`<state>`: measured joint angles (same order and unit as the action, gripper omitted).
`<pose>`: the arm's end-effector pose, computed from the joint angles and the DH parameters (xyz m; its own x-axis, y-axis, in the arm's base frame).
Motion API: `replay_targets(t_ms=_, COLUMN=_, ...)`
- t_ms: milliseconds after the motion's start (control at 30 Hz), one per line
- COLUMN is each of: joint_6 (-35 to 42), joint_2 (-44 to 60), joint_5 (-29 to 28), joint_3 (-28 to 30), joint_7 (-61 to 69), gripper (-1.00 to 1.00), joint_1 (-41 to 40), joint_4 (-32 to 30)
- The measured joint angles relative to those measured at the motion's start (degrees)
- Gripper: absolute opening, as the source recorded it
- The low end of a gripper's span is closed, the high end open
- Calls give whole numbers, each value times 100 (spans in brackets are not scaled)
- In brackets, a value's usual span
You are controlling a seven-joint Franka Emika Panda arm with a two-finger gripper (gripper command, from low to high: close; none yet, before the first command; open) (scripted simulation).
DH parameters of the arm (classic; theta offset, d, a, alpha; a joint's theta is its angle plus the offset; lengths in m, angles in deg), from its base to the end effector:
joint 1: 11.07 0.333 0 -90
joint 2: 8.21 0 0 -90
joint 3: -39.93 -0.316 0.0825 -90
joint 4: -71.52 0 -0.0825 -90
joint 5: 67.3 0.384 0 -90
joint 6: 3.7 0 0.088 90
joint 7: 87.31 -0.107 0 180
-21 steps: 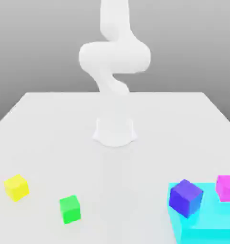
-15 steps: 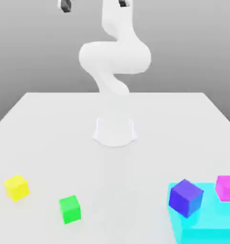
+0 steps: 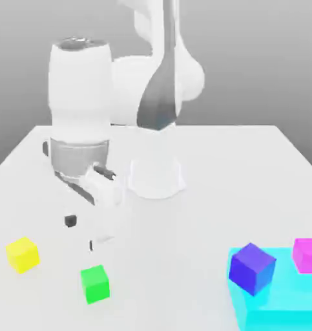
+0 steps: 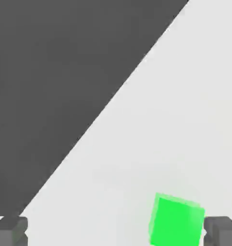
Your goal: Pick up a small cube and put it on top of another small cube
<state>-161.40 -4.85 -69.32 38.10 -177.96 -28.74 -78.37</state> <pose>0.4270 -0.1195 0.2380 -0.2535 -0.9672 0.0131 -0.9647 0.2518 -0.0776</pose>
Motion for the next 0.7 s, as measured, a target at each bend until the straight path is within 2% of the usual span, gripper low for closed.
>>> replay_targets(t_ms=100, joint_6=-379, joint_2=619, joint_5=120, joint_3=56, joint_7=-317, gripper=0, joint_1=-18, joint_4=-135)
replay_targets(t_ms=233, joint_6=-1026, joint_2=1450, joint_5=112, joint_3=96, joint_7=-391, gripper=0, joint_1=3, joint_4=-15)
replay_targets(t_ms=267, joint_6=-1190, joint_2=1656, joint_5=101, joint_3=117, joint_7=-402, gripper=-100, joint_1=21, joint_4=24)
replay_targets(t_ms=500, joint_6=-1238, joint_2=1707, joint_5=89, joint_3=119, joint_7=-415, gripper=-100, joint_1=22, joint_4=33)
replay_targets(t_ms=700, joint_6=-352, joint_2=630, joint_5=130, joint_3=9, joint_7=-346, gripper=-100, joint_1=-21, joint_4=-155)
